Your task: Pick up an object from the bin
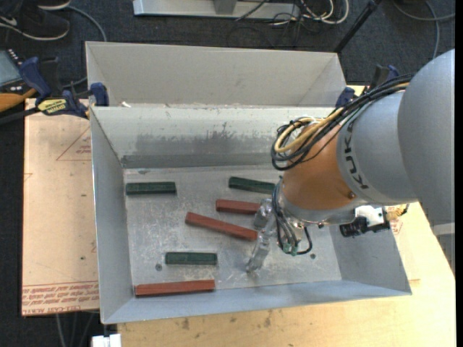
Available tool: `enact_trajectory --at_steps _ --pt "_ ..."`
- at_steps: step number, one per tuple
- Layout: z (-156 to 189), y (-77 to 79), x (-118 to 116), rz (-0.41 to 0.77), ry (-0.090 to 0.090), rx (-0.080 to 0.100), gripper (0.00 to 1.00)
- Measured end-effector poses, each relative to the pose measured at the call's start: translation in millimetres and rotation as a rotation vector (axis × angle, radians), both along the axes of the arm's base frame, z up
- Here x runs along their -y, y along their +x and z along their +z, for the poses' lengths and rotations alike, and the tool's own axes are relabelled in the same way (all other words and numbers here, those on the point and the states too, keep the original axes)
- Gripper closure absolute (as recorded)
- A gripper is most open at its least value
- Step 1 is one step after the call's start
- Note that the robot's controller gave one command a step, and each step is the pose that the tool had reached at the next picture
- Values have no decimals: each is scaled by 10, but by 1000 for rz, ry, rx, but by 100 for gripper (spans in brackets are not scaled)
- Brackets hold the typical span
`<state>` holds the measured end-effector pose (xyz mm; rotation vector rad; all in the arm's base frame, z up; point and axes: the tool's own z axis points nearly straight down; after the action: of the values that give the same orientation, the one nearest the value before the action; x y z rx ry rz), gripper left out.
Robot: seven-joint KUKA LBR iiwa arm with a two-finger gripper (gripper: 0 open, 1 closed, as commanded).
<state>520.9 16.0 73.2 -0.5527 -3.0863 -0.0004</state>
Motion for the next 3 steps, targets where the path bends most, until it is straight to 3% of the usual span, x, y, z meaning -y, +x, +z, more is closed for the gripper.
enact_trajectory --at_steps 1,2,3 --pt "31 18 -2 1 0 6 100" --pt "237 -286 -281 -37 1 5 100" --pt "529 -374 -215 -55 0 8 100"
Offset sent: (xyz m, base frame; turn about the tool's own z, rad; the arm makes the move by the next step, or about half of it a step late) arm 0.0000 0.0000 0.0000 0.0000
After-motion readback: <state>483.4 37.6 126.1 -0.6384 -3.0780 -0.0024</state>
